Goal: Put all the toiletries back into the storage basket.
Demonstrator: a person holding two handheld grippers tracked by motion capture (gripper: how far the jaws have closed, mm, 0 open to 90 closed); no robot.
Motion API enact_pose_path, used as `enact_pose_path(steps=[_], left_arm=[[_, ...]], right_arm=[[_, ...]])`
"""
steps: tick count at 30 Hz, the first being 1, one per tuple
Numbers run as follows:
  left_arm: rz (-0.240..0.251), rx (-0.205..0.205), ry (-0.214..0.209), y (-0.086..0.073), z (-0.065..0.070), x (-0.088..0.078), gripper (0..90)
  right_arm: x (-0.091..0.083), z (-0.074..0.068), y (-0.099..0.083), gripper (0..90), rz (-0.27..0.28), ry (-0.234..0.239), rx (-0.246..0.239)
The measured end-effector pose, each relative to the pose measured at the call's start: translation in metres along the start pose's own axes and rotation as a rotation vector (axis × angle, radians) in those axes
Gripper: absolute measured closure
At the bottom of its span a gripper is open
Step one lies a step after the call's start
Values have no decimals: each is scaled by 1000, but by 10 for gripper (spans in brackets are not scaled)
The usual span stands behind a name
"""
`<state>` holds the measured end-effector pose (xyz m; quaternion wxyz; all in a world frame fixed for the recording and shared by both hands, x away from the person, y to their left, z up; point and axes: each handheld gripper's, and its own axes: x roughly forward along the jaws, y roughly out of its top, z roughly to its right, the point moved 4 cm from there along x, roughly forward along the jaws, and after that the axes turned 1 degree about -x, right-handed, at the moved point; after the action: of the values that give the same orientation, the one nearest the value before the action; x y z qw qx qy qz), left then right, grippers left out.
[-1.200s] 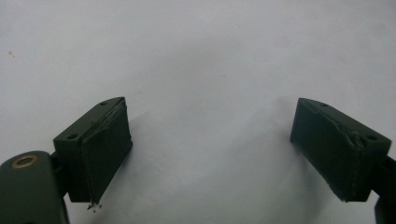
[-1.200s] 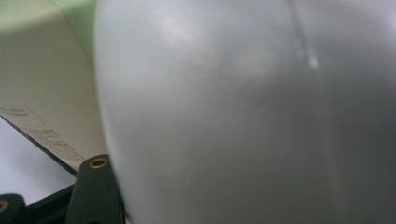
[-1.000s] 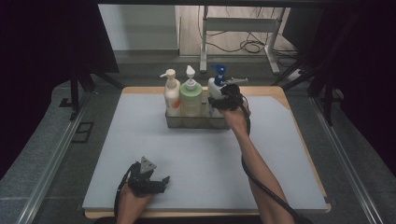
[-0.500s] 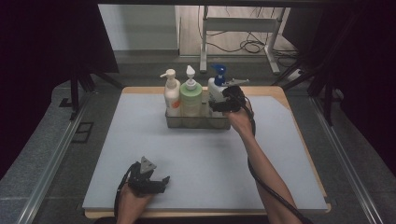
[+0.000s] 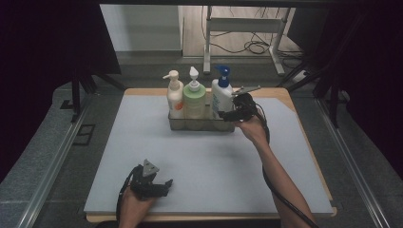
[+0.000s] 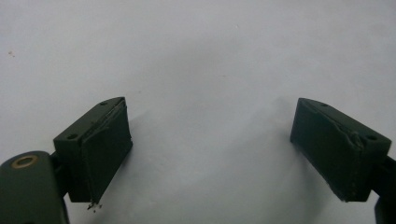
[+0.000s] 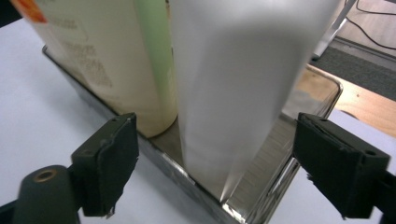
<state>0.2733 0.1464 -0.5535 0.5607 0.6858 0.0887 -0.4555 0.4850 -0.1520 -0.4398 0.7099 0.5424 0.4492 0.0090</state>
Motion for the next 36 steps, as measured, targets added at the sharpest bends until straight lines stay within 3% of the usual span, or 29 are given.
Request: enact_pose_path(steps=[6,11,15,20,24,31,36], left_arm=[[1,-2,0,0,0,0,117],[2,-2,0,0,0,0,117],[2,-3,0,0,0,0,117],[1,-2,0,0,0,0,117],[0,-1,1,0,0,0,117],[-1,0,1,0,0,0,117],[-2,0,1,0,0,0,117]], right_arm=[[-7,1,-11,287,-23,18,-1],[-15,7,-18,362,-28,6,12],[-20,14,-22,510,-27,4,34],[-19,23,-23,764,-33,-2,69],[-12,29,-24,888,-28,-25,75],[3,35,-22,897,-44,-54,96],[15,39,-22,896,-54,-47,116]])
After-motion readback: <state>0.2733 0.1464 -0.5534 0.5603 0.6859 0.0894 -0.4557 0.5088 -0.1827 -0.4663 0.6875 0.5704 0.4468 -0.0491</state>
